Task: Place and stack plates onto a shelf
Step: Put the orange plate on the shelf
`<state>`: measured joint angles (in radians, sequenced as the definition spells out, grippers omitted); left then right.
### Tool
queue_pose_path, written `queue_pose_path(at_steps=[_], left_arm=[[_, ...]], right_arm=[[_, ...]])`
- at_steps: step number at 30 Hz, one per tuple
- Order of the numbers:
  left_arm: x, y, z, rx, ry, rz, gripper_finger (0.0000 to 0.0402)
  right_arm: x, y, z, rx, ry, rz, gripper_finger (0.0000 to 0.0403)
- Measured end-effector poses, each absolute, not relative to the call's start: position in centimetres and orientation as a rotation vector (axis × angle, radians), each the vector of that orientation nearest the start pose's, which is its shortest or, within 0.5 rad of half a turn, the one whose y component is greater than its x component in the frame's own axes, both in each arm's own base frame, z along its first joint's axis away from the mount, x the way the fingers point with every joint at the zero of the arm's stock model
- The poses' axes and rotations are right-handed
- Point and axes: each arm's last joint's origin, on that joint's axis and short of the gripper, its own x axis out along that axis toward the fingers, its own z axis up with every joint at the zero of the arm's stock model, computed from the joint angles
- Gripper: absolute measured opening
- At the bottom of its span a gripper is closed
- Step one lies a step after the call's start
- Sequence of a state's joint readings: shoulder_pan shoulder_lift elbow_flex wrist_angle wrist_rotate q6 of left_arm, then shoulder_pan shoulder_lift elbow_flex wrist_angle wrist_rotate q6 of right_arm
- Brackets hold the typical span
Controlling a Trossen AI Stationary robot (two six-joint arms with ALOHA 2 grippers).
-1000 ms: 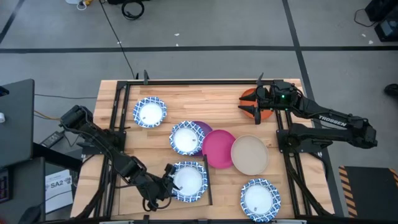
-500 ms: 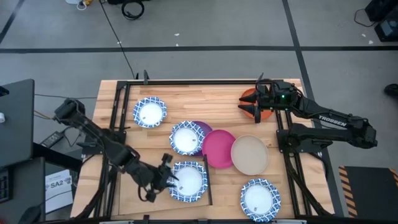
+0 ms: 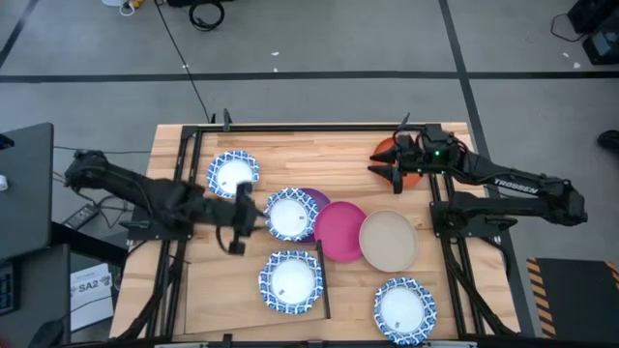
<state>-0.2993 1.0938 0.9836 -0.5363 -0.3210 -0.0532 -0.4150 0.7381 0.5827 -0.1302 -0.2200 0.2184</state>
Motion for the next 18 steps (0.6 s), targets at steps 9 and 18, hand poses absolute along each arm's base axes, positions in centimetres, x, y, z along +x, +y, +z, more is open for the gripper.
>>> queue_pose_path(at_steps=[9,18], left_arm=[[21.8,0.3,31.1,0.153,0.699,0.233,0.0123],[21.4,4.6,31.1,0.102,0.722,0.346,0.0123]], right_arm=[[17.5,-6.6,28.3,0.279,0.334,-0.359,0.0183],[19.5,-8.7,27.2,0.38,0.744,-0.685,0.0178]])
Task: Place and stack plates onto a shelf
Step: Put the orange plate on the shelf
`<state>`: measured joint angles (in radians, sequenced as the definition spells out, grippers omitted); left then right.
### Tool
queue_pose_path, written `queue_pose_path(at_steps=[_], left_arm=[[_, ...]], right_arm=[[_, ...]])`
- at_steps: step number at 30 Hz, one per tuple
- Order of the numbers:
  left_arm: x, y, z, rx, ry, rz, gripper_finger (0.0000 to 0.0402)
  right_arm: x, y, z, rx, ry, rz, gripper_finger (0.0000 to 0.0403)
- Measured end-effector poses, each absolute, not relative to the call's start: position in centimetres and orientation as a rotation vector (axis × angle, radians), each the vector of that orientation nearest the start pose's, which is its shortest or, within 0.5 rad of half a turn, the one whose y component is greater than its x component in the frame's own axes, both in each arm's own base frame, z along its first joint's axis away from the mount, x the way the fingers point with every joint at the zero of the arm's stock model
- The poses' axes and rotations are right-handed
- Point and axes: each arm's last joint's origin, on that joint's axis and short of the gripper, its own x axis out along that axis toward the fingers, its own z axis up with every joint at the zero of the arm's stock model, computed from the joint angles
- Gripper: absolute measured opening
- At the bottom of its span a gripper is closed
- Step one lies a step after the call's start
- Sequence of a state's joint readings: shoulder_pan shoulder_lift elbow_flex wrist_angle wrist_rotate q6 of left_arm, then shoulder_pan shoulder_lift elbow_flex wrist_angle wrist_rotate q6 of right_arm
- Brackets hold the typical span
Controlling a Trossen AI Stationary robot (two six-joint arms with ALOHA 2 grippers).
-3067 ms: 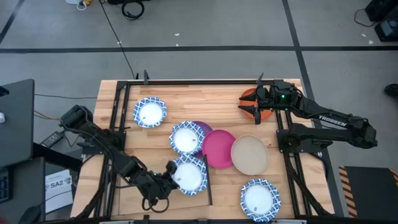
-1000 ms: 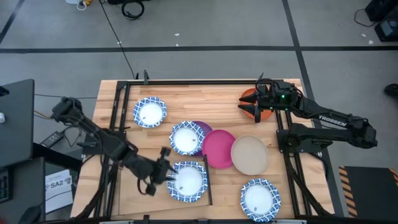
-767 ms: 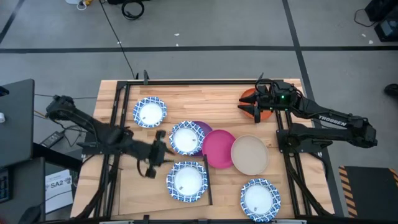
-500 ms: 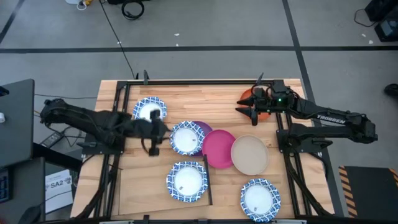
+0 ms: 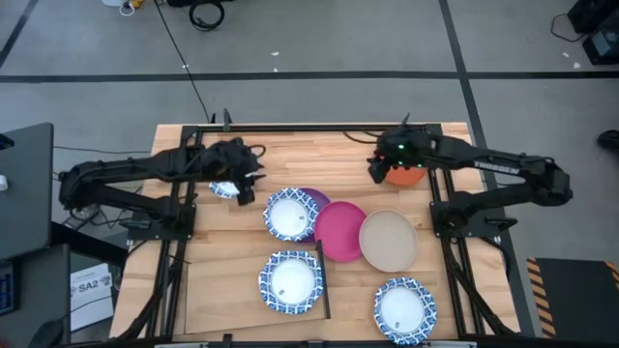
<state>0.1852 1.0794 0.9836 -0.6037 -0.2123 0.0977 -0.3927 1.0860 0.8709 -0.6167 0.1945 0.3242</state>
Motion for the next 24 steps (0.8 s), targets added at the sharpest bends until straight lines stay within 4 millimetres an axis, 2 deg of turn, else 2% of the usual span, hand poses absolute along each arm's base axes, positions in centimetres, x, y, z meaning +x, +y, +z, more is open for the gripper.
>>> queue_pose_path(at_steps=[6,12,24], left_arm=[[21.0,6.1,31.1,0.079,0.727,0.413,0.0123],[20.8,6.7,31.1,0.07,0.729,0.437,0.0123],[20.8,6.7,31.1,0.069,0.728,0.44,0.0123]], right_arm=[[21.1,-10.0,24.7,0.384,0.892,-0.737,0.0178],[22.2,-11.2,22.2,0.402,1.003,-0.765,0.0178],[22.6,-13.5,18.8,0.449,1.142,-0.832,0.0178]])
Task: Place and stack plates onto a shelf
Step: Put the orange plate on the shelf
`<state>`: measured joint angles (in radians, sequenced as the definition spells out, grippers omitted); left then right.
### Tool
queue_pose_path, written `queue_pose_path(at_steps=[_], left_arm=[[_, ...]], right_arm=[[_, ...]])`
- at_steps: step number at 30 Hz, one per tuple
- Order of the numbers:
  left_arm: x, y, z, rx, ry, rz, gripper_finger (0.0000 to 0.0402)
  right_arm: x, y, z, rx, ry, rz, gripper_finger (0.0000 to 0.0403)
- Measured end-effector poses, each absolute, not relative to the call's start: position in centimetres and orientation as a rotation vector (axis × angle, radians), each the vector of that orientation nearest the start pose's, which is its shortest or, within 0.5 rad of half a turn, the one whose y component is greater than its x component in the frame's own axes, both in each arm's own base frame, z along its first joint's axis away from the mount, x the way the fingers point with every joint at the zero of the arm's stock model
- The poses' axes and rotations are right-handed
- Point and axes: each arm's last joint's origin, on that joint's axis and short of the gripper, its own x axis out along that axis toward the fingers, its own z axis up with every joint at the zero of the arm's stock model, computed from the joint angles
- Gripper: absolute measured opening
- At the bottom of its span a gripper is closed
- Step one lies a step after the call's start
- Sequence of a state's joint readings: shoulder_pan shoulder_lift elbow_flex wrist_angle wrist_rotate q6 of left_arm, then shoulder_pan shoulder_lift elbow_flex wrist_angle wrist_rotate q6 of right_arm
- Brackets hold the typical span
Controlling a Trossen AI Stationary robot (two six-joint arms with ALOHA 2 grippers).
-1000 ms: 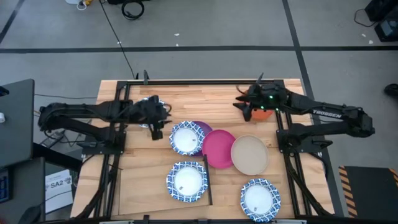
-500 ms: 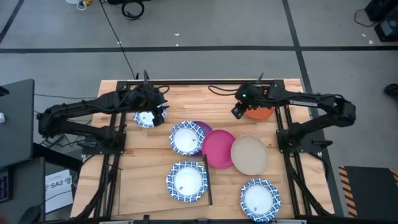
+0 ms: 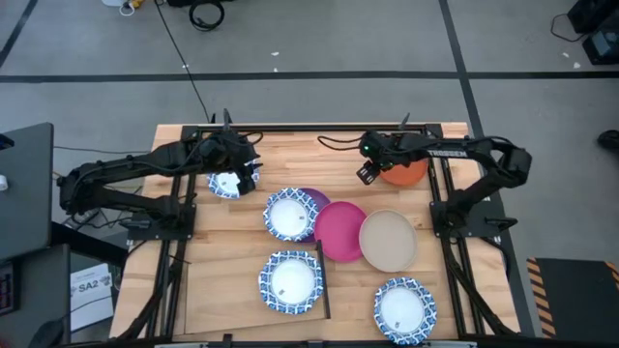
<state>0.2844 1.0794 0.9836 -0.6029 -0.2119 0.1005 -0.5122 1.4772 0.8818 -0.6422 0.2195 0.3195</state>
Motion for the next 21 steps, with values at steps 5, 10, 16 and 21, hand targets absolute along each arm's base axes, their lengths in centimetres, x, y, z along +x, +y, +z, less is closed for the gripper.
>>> queue_pose_path(at_steps=[5,10,16,21], left_arm=[[20.8,6.7,31.1,0.067,0.728,0.441,0.0123],[20.8,6.7,31.1,0.067,0.728,0.441,0.0123],[20.8,6.7,31.1,0.067,0.728,0.44,0.0123],[20.8,6.7,31.1,0.067,0.728,0.44,0.0123]], right_arm=[[22.6,-14.1,17.9,0.466,1.175,-0.851,0.0178],[22.7,-14.5,17.0,0.475,1.213,-0.859,0.0178],[23.0,-14.7,15.4,0.48,1.283,-0.853,0.0178],[23.1,-14.8,14.4,0.482,1.325,-0.85,0.0168]])
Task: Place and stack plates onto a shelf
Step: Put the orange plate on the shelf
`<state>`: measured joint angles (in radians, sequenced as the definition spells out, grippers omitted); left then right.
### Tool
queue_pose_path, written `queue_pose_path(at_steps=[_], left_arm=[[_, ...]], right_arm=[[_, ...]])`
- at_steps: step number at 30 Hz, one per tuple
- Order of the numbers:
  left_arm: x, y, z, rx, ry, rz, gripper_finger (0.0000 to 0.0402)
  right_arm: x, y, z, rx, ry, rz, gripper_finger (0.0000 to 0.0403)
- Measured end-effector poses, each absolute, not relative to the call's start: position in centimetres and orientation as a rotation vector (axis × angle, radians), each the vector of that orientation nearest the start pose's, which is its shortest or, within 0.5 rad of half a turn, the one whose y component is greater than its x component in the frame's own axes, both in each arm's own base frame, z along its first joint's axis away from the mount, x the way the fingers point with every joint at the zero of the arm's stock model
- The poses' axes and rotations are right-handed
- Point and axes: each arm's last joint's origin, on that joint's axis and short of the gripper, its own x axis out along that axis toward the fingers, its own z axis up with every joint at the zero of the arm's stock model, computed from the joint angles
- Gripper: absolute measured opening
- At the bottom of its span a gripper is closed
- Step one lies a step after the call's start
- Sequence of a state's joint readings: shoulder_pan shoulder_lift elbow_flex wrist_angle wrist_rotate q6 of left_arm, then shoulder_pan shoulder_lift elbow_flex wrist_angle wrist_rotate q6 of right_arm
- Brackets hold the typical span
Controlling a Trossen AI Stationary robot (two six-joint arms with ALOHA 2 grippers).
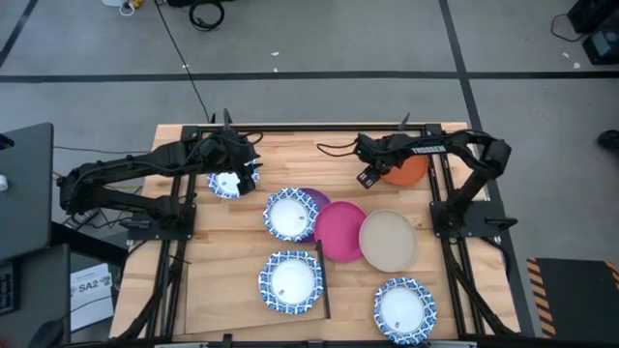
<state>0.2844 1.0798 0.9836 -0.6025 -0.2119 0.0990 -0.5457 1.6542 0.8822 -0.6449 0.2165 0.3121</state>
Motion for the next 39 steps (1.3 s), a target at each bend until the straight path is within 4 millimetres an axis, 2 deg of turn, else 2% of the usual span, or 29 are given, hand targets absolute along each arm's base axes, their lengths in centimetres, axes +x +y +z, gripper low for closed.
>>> queue_pose_path(at_steps=[13,19,32,39], left_arm=[[20.8,6.7,31.1,0.067,0.728,0.44,0.0123],[20.8,6.7,31.1,0.068,0.728,0.44,0.0123],[20.8,6.7,31.1,0.065,0.728,0.441,0.0123],[20.8,6.7,31.1,0.064,0.725,0.442,0.0123]], right_arm=[[23.1,-14.8,14.3,0.469,1.331,-0.865,0.0057],[23.0,-14.9,14.5,0.434,1.328,-0.901,0.0021],[22.5,-14.5,17.1,0.421,1.226,-0.898,0.0017],[22.4,-13.7,18.9,0.365,1.173,-0.794,0.0017]])
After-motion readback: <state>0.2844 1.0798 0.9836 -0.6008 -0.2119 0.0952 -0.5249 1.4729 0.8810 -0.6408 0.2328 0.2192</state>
